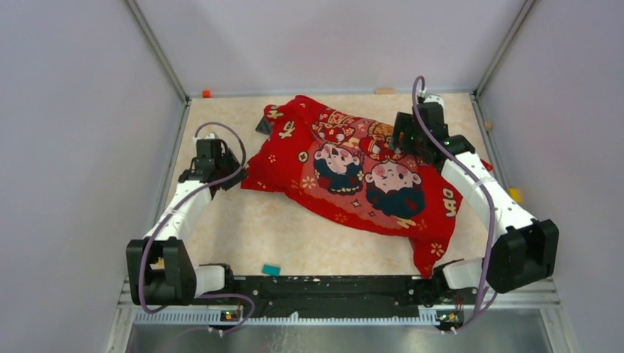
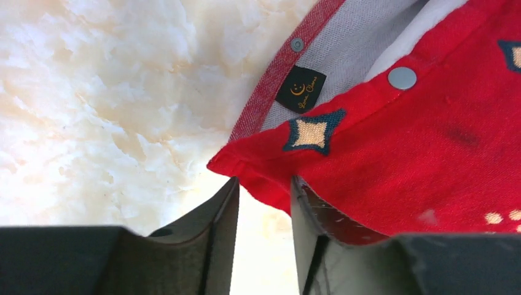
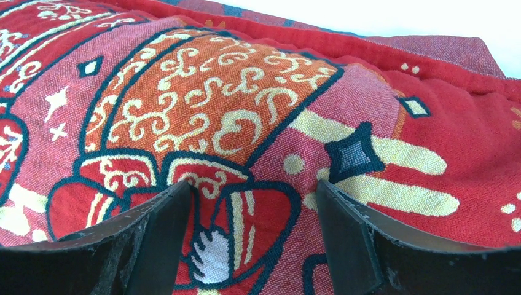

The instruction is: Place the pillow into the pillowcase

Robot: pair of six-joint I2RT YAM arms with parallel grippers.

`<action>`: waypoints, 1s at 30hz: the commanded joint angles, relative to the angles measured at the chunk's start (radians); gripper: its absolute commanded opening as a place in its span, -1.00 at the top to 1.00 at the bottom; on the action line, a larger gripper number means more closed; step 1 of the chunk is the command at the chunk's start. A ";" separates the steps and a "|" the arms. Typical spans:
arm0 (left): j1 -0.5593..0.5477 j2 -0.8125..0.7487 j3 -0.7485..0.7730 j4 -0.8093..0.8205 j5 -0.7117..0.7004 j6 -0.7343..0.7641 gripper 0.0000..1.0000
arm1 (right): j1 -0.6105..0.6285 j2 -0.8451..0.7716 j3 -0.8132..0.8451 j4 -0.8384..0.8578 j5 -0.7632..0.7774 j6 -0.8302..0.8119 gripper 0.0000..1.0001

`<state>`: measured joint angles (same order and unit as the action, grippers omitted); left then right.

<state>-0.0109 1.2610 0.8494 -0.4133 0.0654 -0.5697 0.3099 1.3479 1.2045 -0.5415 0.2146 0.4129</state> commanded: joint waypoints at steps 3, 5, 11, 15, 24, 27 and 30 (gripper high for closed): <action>0.005 -0.037 -0.017 0.058 0.033 0.018 -0.33 | -0.017 0.045 0.030 0.047 -0.004 -0.010 -0.46; 0.024 -0.047 -0.029 0.092 0.065 0.025 -0.48 | -0.033 0.069 0.033 0.063 -0.002 -0.022 -0.46; 0.042 -0.042 -0.081 0.254 0.233 0.038 -0.59 | -0.105 0.155 0.050 0.091 -0.054 -0.021 -0.46; 0.045 -0.029 -0.109 0.370 0.347 0.025 -0.38 | -0.113 0.171 0.049 0.108 -0.069 -0.018 -0.46; 0.045 -0.037 -0.117 0.400 0.404 0.034 0.56 | -0.134 0.202 0.058 0.124 -0.083 -0.017 -0.46; 0.046 -0.048 -0.095 0.309 0.349 0.029 0.99 | -0.141 0.204 0.058 0.126 -0.083 -0.016 -0.46; 0.046 -0.094 -0.081 0.219 0.242 0.023 1.00 | -0.154 0.204 0.058 0.128 -0.085 -0.014 -0.46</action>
<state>0.0315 1.2362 0.7311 -0.0998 0.4164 -0.5488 0.1883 1.5169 1.2457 -0.4023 0.1284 0.4038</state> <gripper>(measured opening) 0.006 0.731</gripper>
